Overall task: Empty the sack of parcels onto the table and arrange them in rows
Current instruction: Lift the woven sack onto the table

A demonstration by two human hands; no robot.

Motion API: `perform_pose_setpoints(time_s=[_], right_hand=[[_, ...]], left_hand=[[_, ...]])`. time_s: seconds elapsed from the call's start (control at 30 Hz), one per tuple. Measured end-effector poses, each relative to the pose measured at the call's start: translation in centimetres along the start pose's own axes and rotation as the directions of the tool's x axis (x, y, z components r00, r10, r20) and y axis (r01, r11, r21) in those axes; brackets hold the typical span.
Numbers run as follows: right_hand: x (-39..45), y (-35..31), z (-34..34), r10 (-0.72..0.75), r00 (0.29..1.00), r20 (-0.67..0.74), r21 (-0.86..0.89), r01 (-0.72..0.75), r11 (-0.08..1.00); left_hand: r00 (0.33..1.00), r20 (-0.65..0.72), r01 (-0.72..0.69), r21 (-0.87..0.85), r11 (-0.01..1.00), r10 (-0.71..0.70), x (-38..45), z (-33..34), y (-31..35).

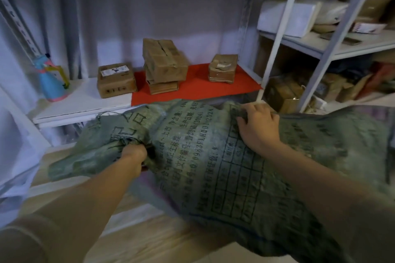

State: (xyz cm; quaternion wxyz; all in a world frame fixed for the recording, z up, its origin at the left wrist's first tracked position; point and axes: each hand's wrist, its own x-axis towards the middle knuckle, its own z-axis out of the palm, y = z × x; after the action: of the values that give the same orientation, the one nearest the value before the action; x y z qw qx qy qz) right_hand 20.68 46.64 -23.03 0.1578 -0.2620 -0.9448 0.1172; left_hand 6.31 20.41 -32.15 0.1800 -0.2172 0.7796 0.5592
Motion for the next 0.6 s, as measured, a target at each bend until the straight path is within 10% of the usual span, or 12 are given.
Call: perform_pose_setpoints(time_s=[0.33, 0.43, 0.5, 0.6], right_hand=[[-6.2, 6.5, -2.4, 0.074, 0.995, -0.065, -0.091, -0.08, 0.993], [-7.5, 7.5, -3.1, 0.065, 0.995, -0.076, -0.083, -0.072, 0.994], [-8.3, 8.1, -3.6, 0.054, 0.994, -0.1, -0.087, -0.062, 0.994], [-9.7, 9.3, -4.6, 0.067, 0.988, -0.14, -0.064, -0.077, 0.995]], left_hand=[[0.997, 0.071, -0.007, -0.162, 0.987, 0.019, -2.6, 1.6, -0.4], [0.987, -0.15, -0.051, 0.006, 0.999, 0.051, -5.9, 2.6, 0.0], [0.885, -0.352, -0.208, 0.29, 0.934, 0.306, -9.4, 3.6, -0.3], [0.684, -0.11, -0.558, 0.558, 0.615, 0.721, -14.2, 6.1, -0.6]])
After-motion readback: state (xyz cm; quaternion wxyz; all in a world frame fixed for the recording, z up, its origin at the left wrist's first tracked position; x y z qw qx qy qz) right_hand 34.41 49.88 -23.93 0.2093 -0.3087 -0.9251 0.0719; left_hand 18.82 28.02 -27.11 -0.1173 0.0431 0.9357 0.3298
